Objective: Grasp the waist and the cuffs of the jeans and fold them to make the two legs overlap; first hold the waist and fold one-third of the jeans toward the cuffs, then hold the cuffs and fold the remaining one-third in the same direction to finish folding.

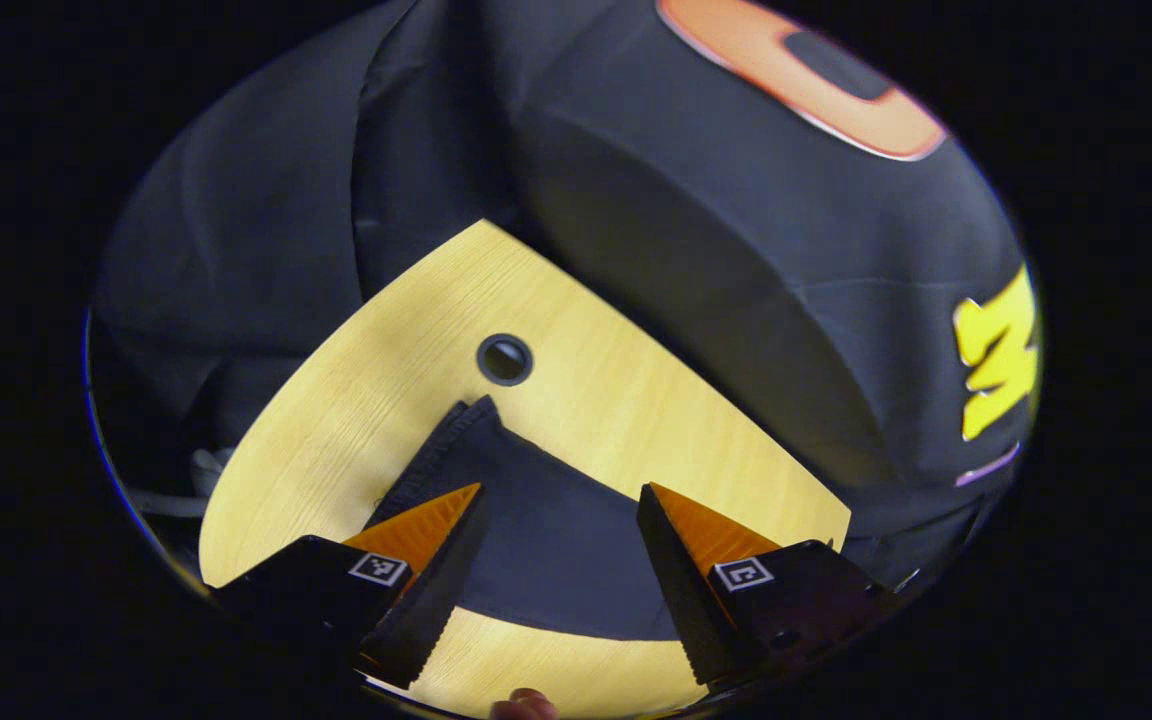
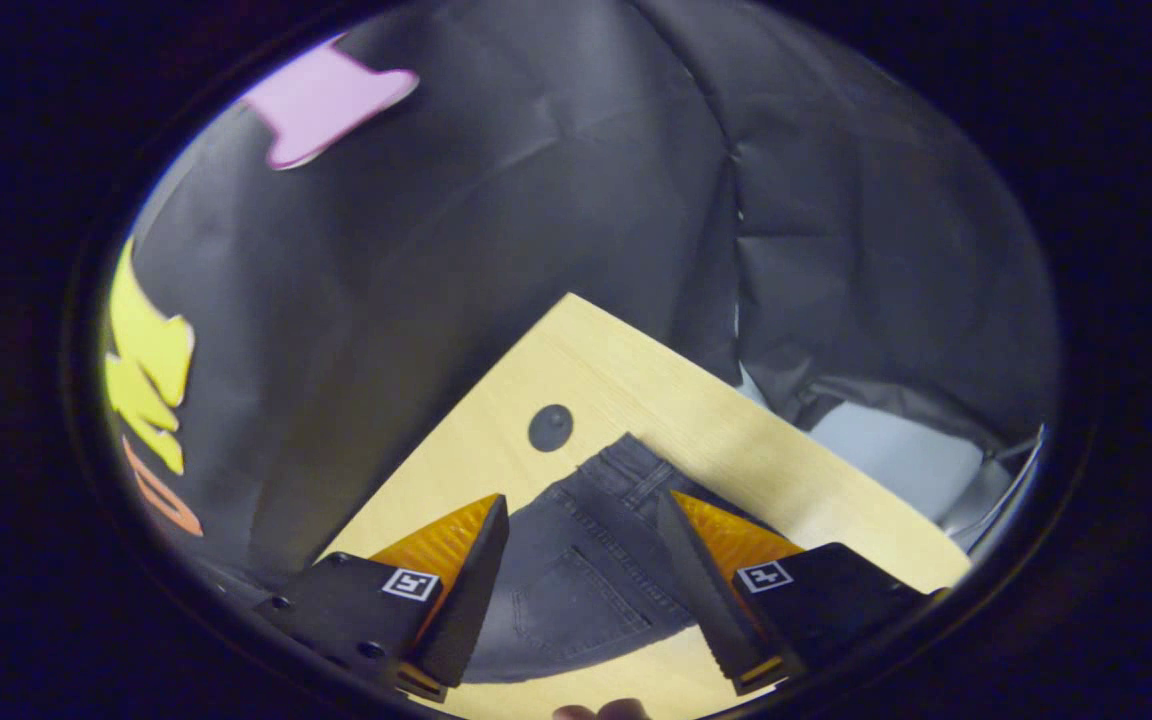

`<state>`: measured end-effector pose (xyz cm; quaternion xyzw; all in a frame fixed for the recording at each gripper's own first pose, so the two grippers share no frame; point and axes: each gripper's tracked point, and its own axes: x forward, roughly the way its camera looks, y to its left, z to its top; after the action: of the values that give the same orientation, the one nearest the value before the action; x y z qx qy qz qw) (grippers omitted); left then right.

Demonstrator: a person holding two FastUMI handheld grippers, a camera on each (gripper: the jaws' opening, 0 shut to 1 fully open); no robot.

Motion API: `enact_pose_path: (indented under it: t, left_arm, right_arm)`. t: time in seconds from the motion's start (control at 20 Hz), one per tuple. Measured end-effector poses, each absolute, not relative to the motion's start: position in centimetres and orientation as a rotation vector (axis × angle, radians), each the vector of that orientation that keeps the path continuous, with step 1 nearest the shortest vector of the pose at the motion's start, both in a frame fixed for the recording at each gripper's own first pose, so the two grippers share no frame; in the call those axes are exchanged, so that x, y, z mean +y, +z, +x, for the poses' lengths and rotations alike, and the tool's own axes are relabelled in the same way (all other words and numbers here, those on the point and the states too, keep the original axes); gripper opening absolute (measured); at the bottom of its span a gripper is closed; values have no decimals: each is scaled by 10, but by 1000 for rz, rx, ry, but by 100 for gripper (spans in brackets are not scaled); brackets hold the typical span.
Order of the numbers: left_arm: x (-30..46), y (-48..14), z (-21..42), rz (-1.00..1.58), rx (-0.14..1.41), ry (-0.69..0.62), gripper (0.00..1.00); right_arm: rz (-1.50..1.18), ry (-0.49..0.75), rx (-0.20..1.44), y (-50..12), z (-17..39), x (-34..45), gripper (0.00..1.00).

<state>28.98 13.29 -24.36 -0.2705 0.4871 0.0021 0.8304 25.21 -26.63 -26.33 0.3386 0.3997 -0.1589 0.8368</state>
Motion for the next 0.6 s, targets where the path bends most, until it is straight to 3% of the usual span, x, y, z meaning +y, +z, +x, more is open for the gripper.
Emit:
enact_pose_path:
  t: [0.2, 0.25, 0.3, 0.35, 0.45, 0.5, 0.6]
  left_arm:
    - [119, -174, 254, -400, 865, -87, 96]
    - [114, -161, 247, -356, 809, -102, 96]
    - [109, -151, 236, -312, 756, -99, 95]
    - [106, -144, 227, -278, 703, -95, 96]
    - [100, -129, 203, -254, 586, -62, 96]
    - [96, -125, 189, -251, 540, -59, 96]
    - [89, -123, 163, -233, 465, -40, 98]
  right_arm:
    - [544, -211, 718, -193, 202, -240, 95]
    - [493, -184, 678, -177, 188, -234, 89]
    - [445, -160, 644, -166, 172, -228, 97]
    - [404, -137, 617, -158, 157, -222, 97]
    - [349, -135, 581, -150, 120, -215, 93]
    - [325, -134, 571, -147, 109, -216, 98]
    - [283, -152, 568, -148, 74, -214, 99]
